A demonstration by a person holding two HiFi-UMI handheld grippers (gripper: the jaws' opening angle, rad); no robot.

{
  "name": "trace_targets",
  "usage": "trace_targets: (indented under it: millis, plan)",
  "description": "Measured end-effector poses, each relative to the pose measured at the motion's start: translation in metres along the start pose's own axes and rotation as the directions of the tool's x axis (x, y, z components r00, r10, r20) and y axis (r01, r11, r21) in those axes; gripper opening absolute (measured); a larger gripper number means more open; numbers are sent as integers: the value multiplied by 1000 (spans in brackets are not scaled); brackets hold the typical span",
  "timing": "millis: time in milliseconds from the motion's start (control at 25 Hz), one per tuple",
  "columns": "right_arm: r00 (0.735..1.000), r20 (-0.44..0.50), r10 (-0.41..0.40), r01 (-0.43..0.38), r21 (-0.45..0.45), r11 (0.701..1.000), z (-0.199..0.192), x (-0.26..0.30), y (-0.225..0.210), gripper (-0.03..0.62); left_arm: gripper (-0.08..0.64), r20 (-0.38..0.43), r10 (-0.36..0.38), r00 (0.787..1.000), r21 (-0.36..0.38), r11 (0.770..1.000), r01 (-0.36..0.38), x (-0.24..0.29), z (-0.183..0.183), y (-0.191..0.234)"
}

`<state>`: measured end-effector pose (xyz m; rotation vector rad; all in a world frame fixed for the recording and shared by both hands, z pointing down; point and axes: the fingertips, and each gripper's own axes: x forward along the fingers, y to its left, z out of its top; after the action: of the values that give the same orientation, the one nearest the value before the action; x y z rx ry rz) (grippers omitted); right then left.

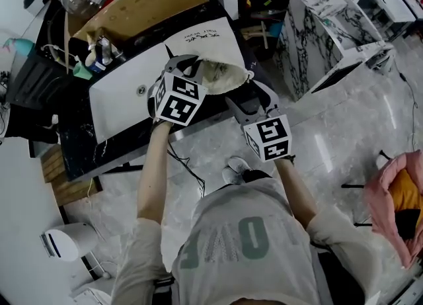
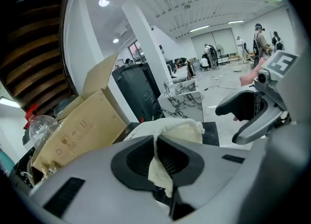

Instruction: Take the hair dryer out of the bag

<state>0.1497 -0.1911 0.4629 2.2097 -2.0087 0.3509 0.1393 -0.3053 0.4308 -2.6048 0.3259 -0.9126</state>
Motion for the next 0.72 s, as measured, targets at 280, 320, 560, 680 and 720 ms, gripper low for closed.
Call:
trace_targets:
  millis: [280,320,560,680,720]
  plan:
    - [999,-2,39,-39,13,999,7,7,7,313,48,9,8,1000,-17,1000,-8,-1,2,1]
    - [998,-11,62,-62,17,998,7,11,11,313,48,9,8,1000,-17,1000,-8,-1,2,1]
    - [981,-105,160,-158,32,987,-6,73,23,313,46,30,17,999,-43,999,-16,-4,4,8]
    - [974,-160,157,-156,19,988,-10,105,18,313,46,37,26,999,-50,998,-24,-5,6,13]
    - [975,-171,141,-142,6,990,-10,114,13,314,46,39,28,999,-52,998,-26,-5,7,14]
